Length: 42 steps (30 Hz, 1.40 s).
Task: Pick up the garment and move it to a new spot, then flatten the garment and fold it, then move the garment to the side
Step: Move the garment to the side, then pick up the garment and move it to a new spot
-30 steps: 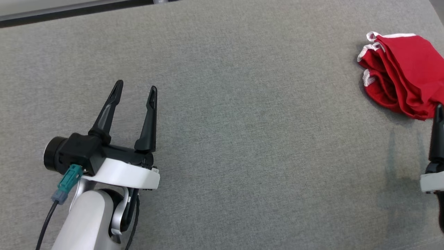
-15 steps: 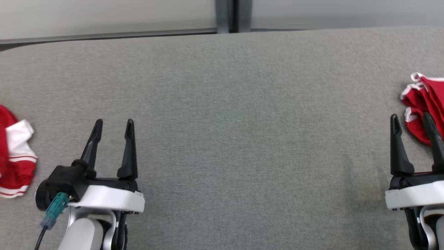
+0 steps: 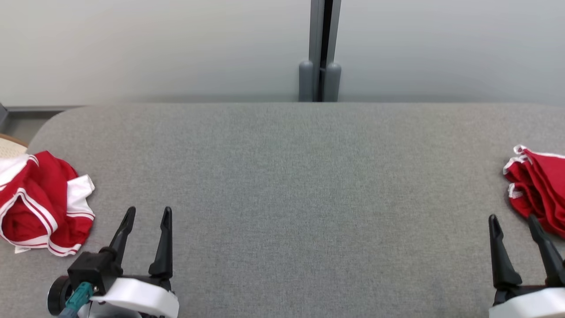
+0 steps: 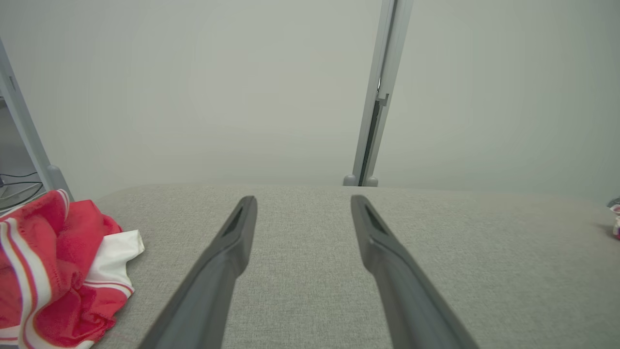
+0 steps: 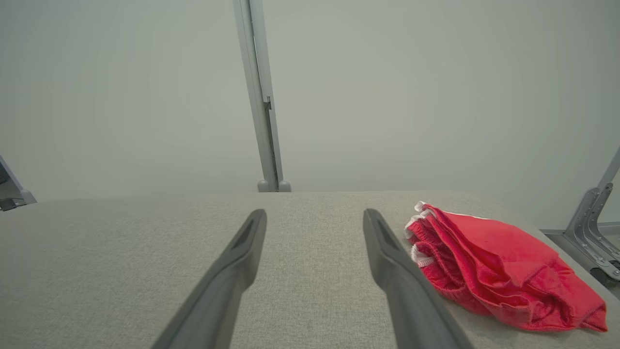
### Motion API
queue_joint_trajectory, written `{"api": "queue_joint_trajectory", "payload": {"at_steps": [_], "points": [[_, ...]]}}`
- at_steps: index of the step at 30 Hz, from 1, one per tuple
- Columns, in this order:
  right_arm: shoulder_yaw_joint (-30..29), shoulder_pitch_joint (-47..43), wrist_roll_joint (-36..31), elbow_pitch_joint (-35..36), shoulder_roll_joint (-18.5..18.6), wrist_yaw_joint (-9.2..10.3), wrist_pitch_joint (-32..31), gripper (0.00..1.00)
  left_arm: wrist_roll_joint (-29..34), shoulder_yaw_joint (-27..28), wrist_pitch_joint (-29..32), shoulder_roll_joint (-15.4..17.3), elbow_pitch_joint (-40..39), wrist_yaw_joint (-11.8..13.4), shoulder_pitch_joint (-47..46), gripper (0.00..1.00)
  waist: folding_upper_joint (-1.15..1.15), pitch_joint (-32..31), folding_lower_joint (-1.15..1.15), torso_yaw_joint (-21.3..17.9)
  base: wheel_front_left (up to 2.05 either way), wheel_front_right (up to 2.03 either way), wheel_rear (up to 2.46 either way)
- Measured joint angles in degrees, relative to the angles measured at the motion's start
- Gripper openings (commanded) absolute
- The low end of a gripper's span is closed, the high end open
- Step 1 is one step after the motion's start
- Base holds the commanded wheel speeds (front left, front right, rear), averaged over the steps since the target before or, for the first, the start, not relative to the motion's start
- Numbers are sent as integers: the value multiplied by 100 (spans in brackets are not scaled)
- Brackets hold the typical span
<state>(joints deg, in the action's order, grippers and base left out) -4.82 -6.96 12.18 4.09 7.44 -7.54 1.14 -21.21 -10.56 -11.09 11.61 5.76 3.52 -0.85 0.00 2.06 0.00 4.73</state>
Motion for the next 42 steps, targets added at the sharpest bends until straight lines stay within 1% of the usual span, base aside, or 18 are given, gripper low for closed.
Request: {"api": "queue_joint_trajectory", "payload": {"at_steps": [5, 9, 18, 32, 37, 42], "points": [[-33, -281, -49, 252, -73, 0, -123, 100, -2, -30, 99, 51, -98, 3, 192, 100, 0, -251, 0, 34, 0, 0, 0], [-88, -385, -81, 457, -120, 0, -230, 100, -10, -47, 149, 57, -214, 18, 249, 100, 0, -323, 0, 46, 0, 0, 0], [-152, -447, -126, 659, -159, 0, -344, 100, -57, -86, 199, 56, -318, 60, 282, 100, 0, -293, 0, 30, 0, 0, 0], [-188, -446, -119, 733, -180, 0, -367, 100, -101, -159, 198, 42, -297, 105, 232, 100, 0, -229, 0, 53, 0, 0, 0], [-232, -444, -114, 786, -169, 0, -367, 100, -153, -158, 151, 41, -271, 73, 121, 100, 0, -191, 0, 205, 0, 0, 0], [-260, -433, -140, 902, -157, 2, -385, 100, -267, -174, 77, -40, -188, -10, -108, 100, 0, -146, 0, 552, 0, 0, 0]]}}
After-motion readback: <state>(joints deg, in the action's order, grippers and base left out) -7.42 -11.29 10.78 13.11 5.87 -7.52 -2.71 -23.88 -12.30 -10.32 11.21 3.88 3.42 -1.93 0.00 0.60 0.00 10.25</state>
